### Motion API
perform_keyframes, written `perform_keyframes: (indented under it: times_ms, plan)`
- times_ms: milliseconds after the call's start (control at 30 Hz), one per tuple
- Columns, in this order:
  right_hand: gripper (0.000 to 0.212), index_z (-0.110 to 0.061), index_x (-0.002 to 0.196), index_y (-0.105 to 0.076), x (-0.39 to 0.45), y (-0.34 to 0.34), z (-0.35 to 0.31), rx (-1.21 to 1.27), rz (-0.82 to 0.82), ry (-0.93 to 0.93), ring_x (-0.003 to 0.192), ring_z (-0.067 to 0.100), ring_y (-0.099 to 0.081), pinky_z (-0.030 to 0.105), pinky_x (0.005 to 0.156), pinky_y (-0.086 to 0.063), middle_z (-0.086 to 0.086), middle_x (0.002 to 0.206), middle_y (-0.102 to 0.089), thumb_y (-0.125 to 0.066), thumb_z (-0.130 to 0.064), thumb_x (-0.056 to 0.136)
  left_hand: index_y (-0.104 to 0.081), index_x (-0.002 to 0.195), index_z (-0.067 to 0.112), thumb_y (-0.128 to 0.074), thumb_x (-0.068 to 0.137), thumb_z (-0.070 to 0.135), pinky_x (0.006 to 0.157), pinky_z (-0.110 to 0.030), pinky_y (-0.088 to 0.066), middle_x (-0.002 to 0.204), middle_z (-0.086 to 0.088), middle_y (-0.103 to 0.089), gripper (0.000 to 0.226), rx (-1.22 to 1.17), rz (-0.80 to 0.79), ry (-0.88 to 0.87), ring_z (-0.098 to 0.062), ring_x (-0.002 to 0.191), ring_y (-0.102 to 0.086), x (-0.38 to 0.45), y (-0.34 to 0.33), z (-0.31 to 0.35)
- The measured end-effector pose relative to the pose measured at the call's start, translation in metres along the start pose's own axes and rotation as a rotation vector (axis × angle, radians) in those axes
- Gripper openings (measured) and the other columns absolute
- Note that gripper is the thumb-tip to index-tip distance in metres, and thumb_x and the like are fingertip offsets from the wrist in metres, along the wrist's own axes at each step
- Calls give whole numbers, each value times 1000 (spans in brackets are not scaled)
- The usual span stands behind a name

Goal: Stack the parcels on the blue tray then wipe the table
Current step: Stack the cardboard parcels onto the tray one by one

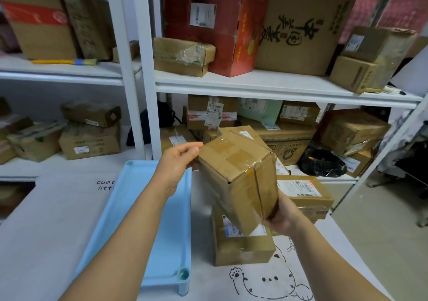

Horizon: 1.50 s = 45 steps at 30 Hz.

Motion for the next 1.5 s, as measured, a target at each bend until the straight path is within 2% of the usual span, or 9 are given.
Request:
perform_keyframes:
  times_ms: [233, 433, 500, 600, 767, 967, 1100, 1233, 1500]
  plan:
    - [36, -10, 109, -62, -4, -18, 11, -99, -17, -45, 85, 28, -65, 27, 42, -52, 13, 95, -67, -50, -41, 95, -65, 119, 20, -47, 98, 20, 91, -29, -47, 113, 4, -61, 28, 28, 21, 17, -15, 102, -56, 0, 20, 3]
    - [46, -7, 116, -61, 10, -23, 12, -48, -45, -1, 94, 26, -64, 31, 54, -57, 17, 114, -66, -40, -44, 99, -66, 118, 17, -51, 97, 21, 77, -21, -50, 110, 4, -64, 26, 13, 183, 25, -12, 95, -58, 5, 39, -4]
    - [36, -3, 108, -63, 13, -26, 8, 0, -90, 18, 82, 22, -65, 29, 58, -59, 16, 99, -69, -45, -34, 99, -67, 112, 16, -53, 96, 21, 70, -19, -50, 97, 5, -65, 22, 5, 208, 33, -10, 84, -58, 8, 43, -7]
    - [22, -3, 85, -63, 9, -29, 3, 19, -101, 18, 54, 16, -63, 18, 37, -49, 11, 74, -63, -49, -15, 98, -67, 106, 12, -54, 96, 20, 67, -20, -51, 84, 0, -64, 19, -11, 234, 44, -13, 75, -57, 10, 46, -10]
    - [30, -4, 84, -59, 9, -33, 0, -83, -80, -11, 37, 10, -53, 14, 30, -40, 10, 65, -57, -42, -22, 101, -64, 115, 16, -59, 93, 18, 74, -23, -49, 95, 2, -66, 23, -42, 231, 62, -14, 89, -59, 13, 47, -14]
    - [42, -12, 84, -61, 3, -40, -11, -313, -73, 33, 41, 8, -44, 14, 33, -29, 3, 61, -62, -38, -44, 99, -63, 116, 17, -62, 90, 30, 81, -20, -43, 95, 11, -61, 30, 23, 343, 56, -8, 93, -55, 15, 56, -18]
    - [47, -15, 87, -61, 7, -43, -18, -266, -56, 44, 40, 10, -42, 16, 30, -27, 3, 63, -57, -41, -57, 94, -61, 107, 28, -59, 89, 42, 97, -43, -49, 113, 0, -59, 23, 58, 361, 125, -22, 110, -55, 22, 62, -29]
    - [57, -15, 98, -61, 4, -49, -27, -158, -142, 98, 47, 10, -44, 16, 35, -33, 2, 68, -56, -41, -68, 86, -58, 101, 29, -55, 92, 43, 96, -49, -48, 118, -2, -57, 17, 99, 374, 177, -24, 110, -53, 25, 68, -40]
    - [45, -11, 98, -61, 3, -62, -43, -90, -180, 203, 52, 8, -43, 14, 38, -38, -2, 63, -51, -55, -54, 84, -58, 119, 21, -50, 93, 46, 92, -48, -49, 120, -4, -58, 37, 104, 370, 277, -25, 111, -53, 20, 76, -53]
Point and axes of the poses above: each hand's wrist, its own x-axis towards the middle knuckle, its own y-axis out of the back of the hand, z = x × y, the point moved 7 cm from there along x, towards the middle knuckle
